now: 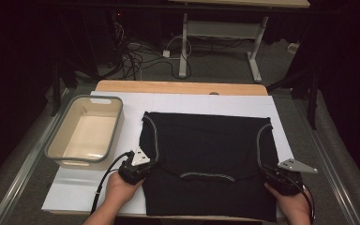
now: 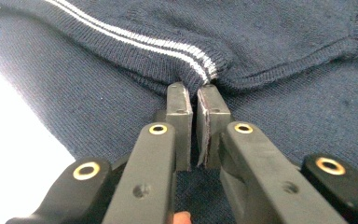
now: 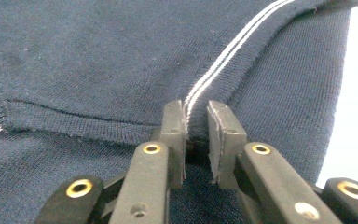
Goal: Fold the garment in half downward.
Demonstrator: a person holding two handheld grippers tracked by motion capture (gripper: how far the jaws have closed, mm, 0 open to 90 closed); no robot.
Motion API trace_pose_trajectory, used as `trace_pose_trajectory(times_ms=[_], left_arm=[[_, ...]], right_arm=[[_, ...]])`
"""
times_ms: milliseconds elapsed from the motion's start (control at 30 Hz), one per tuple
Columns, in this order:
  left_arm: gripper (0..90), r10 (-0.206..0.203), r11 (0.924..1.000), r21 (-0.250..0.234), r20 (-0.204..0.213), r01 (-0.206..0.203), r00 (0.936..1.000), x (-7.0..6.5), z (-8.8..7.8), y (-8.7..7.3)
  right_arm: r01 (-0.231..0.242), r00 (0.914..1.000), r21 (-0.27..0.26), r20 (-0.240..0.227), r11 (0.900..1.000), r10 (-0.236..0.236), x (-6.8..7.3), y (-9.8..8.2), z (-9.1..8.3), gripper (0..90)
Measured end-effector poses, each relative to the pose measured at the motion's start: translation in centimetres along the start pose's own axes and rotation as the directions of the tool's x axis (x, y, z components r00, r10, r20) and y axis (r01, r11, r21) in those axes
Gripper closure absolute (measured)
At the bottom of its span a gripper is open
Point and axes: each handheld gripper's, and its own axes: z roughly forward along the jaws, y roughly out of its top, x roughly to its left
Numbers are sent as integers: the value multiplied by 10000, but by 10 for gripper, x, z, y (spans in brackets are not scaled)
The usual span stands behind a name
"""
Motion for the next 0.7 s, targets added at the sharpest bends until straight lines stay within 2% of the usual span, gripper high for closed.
trace_pose_trajectory(times_ms=[167,300,400,500,700], left_arm=[[832,-117,9992,-372,-2,117,9999,1,-5,-2],[832,-58,9984,-566,-82,53,9999,4,-13,-4],[832,-265,9955,-914,44,268,9996,7,-23,-4],[831,-117,9946,-1027,23,119,9999,4,-31,-5],[831,63,9953,-967,177,-46,9998,-12,-43,-15]], right_arm=[[99,9999,-364,84,9993,-96,1,-1,-3,801],[40,9999,-706,107,9975,-33,0,-1,-9,801],[84,9998,-919,163,9957,-69,-2,0,-15,801],[97,9998,-1164,210,9932,-73,-2,1,-22,801],[260,9995,-1262,215,9917,-235,2,-4,-36,801]])
